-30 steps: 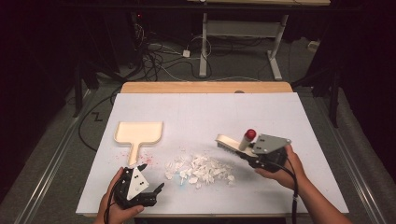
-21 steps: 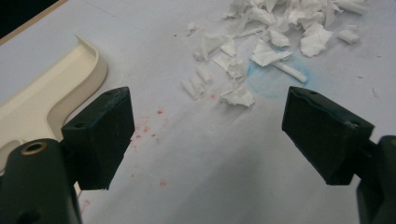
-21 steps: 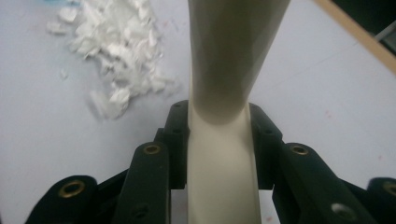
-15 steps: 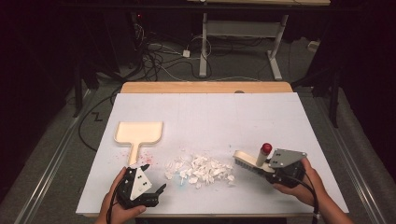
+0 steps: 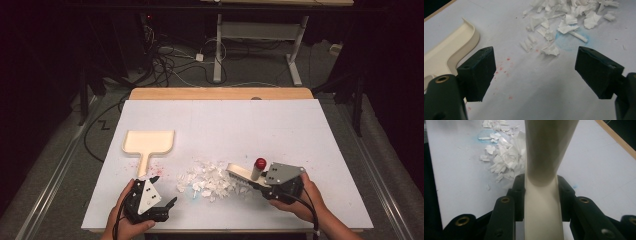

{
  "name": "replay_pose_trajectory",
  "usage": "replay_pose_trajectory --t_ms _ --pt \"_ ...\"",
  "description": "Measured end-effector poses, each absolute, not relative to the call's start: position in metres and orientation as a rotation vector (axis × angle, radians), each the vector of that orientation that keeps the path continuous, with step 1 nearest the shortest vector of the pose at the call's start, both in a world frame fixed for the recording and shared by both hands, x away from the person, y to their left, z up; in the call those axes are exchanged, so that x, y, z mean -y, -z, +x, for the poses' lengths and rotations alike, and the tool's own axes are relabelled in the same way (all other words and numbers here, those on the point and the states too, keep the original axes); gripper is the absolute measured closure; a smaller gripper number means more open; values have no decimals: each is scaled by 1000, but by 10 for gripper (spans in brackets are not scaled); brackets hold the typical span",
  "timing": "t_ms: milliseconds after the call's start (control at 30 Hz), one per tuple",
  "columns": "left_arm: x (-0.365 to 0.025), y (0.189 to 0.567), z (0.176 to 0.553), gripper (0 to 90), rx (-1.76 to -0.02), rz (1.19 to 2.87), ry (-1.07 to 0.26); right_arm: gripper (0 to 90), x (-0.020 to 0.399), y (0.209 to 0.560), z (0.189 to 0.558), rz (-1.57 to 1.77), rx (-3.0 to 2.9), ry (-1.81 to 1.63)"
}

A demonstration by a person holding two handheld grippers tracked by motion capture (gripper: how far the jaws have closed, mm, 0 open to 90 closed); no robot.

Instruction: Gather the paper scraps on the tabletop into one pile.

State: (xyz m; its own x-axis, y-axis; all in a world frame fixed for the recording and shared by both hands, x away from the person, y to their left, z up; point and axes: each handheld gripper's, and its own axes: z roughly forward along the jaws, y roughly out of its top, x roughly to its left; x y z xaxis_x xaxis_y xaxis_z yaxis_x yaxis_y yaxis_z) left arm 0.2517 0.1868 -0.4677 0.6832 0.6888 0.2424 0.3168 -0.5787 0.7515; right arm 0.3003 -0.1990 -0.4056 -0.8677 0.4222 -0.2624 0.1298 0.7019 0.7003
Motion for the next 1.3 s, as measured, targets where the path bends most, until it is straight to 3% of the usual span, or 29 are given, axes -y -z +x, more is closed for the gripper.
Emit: replay_pose_trajectory --t_ms 367,733,967,1300 --pt "-185 468 251 162 -785 2194 -688 679 271 381 281 492 -2490 -1050" --pt "-185 467 252 162 -782 2205 -689 679 319 381 248 528 -2651 -877" --pt "-183 467 252 163 -773 2209 -692 679 304 400 253 530 -2769 -908" --pt "-183 468 253 163 -773 2209 -688 678 237 410 282 441 -2723 -948"
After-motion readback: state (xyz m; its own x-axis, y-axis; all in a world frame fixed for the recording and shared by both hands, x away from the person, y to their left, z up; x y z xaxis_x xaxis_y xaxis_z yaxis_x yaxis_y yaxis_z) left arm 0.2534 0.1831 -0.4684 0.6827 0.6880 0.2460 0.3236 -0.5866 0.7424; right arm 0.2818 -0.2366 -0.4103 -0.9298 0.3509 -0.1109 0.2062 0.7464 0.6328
